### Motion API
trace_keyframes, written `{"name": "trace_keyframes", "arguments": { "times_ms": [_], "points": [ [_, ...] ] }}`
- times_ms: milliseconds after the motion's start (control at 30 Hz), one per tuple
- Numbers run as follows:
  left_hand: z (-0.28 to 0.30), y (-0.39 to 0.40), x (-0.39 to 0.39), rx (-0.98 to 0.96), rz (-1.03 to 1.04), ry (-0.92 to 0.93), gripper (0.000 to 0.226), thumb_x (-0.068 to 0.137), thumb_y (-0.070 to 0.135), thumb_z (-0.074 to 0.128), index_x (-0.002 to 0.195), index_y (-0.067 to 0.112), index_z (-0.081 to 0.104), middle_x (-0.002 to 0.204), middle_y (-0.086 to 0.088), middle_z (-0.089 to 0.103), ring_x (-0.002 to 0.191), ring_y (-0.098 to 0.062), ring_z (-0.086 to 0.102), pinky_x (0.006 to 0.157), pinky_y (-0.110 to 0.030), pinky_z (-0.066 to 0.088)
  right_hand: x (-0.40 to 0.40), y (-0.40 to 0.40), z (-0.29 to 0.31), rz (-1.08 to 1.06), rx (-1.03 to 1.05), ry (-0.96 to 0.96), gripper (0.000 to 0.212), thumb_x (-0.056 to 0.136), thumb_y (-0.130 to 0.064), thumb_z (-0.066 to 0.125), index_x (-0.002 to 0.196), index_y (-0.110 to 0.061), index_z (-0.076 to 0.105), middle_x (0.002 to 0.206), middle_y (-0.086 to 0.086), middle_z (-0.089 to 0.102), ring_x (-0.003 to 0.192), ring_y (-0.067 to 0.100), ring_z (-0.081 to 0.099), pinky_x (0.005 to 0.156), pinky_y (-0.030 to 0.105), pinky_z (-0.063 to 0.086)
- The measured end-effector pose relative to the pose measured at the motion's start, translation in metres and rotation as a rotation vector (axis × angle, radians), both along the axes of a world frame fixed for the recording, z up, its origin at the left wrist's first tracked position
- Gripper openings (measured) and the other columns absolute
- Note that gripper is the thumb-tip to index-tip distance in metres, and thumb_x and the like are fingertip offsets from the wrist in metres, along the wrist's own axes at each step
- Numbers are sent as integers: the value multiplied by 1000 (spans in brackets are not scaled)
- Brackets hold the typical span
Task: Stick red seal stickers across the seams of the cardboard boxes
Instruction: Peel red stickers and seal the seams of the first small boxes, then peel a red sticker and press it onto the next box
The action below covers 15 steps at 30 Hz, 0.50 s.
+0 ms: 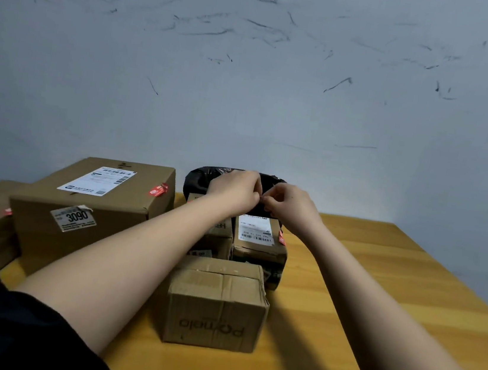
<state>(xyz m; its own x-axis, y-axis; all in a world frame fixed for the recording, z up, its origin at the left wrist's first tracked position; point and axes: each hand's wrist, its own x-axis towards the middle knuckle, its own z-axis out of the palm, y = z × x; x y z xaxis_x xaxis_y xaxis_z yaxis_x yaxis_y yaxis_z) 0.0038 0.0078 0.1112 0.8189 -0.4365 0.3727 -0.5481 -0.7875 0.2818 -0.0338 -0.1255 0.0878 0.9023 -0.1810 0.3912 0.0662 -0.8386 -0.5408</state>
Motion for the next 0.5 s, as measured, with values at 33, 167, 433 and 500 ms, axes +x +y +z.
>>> {"name": "trace_keyframes", "arguments": {
  "times_ms": [33, 167, 433, 500],
  "points": [
    [-3, 0, -4, -10, -3, 6, 19, 90, 21, 46, 99, 28, 60, 110, 1, 64, 103, -21, 57, 78, -34, 48, -4, -1, -3, -4, 1, 2, 10, 88, -26, 56, 80, -32, 60, 85, -5, 69, 83, 16, 66, 77, 39, 55],
    [-14, -1, -22, -34, -26, 19, 20, 90, 19, 46, 99, 28, 61, 111, 2, 64, 103, -21, 58, 79, -33, 48, -22, -10, -16, -46, -3, 15, 9, 88, -27, 54, 84, -30, 62, 82, -8, 68, 72, 16, 66, 63, 30, 49],
    [-31, -35, -62, 61, -127, -40, 22, 92, 17, 45, 106, 25, 60, 114, 0, 63, 104, -23, 58, 75, -32, 45, -66, -49, -51, -158, 22, 80, 13, 84, -26, 59, 72, -30, 61, 79, -6, 70, 77, 18, 66, 75, 38, 55],
    [-38, -50, -73, 87, -165, -53, 24, 92, 15, 45, 110, 23, 59, 116, -3, 62, 105, -26, 57, 73, -31, 41, -78, -62, -62, -196, 23, 110, 16, 84, -24, 59, 69, -31, 59, 81, -6, 71, 80, 19, 66, 77, 37, 54]
  ]
}}
